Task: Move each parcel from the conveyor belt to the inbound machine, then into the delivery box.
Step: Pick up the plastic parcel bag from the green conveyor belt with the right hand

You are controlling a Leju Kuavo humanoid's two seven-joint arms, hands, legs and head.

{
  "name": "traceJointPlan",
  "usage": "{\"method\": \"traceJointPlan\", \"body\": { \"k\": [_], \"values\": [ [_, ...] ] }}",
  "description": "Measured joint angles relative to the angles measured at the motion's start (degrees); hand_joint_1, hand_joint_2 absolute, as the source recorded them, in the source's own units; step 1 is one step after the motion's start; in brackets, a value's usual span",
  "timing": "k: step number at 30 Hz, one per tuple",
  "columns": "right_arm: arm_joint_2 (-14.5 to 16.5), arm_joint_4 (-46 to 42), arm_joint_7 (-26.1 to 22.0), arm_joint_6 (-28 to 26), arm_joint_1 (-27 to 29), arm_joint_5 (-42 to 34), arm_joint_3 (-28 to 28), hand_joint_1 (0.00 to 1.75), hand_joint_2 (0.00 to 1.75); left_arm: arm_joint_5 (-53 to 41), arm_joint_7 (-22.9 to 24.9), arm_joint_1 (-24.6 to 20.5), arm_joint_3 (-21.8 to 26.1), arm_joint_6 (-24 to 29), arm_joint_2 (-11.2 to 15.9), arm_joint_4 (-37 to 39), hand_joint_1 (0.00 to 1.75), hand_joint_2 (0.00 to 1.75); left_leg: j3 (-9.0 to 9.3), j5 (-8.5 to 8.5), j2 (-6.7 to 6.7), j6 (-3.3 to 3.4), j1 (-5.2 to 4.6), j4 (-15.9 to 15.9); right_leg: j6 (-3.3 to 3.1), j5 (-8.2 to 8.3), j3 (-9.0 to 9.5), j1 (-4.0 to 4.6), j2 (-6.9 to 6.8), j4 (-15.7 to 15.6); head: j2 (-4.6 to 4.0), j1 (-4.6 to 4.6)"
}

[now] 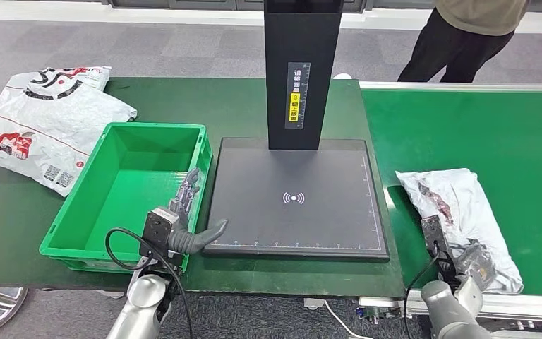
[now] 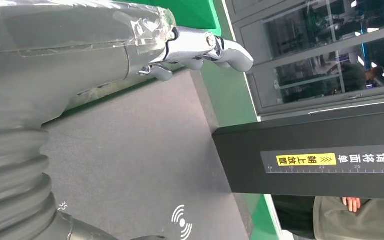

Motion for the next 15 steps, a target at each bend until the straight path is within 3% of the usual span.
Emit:
{"method": "traceJointPlan", "body": {
  "k": [7, 10, 12, 15],
  "values": [
    [-0.6, 1.8, -0.2, 1.2, -2.0, -0.3, 0.0, 1.75, 1.75, 0.5, -0.4, 0.0, 0.0, 0.9, 0.0, 0.4, 0.0, 1.75, 0.03, 0.08, 0.03, 0.12, 0.0, 0.0, 0.1, 0.08, 0.08, -0.01, 0.01, 0.0, 0.0, 0.0],
    [-0.7, 2.2, -2.6, 0.2, -2.3, -1.1, 0.0, 1.75, 1.75, 0.9, -0.5, 0.2, 0.0, 1.4, 0.1, 0.3, 0.0, 1.75, 0.03, 0.09, 0.01, 0.14, 0.0, 0.0, 0.13, 0.11, 0.1, -0.01, 0.0, 0.0, 0.01, 0.0],
    [-0.6, 2.0, -7.0, -2.1, -2.1, -1.6, 0.0, 1.75, 1.75, 1.1, -0.5, 0.7, 0.0, 1.9, 0.1, -0.2, 0.0, 1.75, 0.02, 0.09, -0.01, 0.14, 0.0, 0.0, 0.13, 0.11, 0.11, -0.01, -0.01, 0.0, 0.01, 0.0],
    [0.7, -3.5, -18.9, -4.7, 0.5, -0.2, -1.6, 1.75, 1.75, 1.1, -0.5, 2.2, 0.0, 2.3, 0.3, -1.7, 0.0, 1.75, -0.08, 0.1, -0.08, 0.14, -0.01, 0.0, 0.13, 0.11, 0.02, -0.01, -0.09, 0.0, 0.01, 0.0]
  ]
}}
